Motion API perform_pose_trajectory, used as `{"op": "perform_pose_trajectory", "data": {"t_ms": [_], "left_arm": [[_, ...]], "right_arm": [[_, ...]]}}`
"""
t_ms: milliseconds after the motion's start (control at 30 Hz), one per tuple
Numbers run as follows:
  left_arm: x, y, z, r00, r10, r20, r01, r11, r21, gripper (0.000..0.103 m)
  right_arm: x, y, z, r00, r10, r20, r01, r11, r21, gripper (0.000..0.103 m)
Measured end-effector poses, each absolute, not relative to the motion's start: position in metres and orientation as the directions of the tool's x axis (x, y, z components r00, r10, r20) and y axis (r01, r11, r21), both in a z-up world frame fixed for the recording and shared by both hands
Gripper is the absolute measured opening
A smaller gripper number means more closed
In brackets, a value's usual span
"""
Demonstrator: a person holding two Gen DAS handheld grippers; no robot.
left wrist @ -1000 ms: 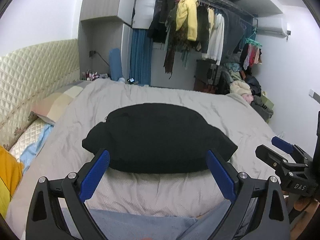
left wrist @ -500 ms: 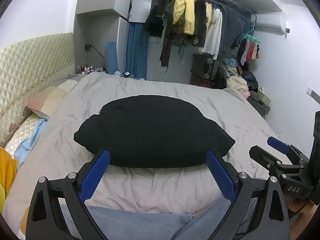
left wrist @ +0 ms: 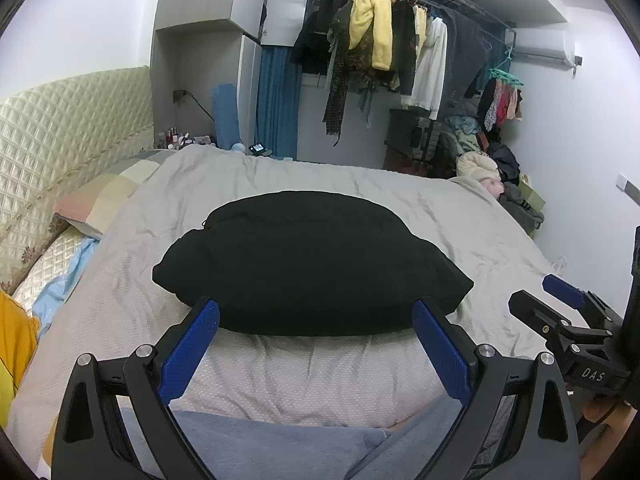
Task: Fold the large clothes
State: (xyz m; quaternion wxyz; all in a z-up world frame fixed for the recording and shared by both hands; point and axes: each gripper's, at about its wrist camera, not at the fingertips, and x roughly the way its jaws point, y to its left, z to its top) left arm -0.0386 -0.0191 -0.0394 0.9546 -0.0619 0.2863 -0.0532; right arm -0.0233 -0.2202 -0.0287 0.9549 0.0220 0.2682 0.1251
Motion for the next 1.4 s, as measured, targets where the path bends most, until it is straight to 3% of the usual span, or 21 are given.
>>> {"op": "perform_pose_trajectory", "data": {"t_ms": [1400], "left_arm": [[-0.041,-0.018,-0.044,0.833,-0.106,-0.543,0.038,0.990,-0.136,0.098]], "right_arm": [[-0.027,-0.233,-0.033,0.836,0.224,-0.501,-0.194,0.975,0.112,0.103]]}}
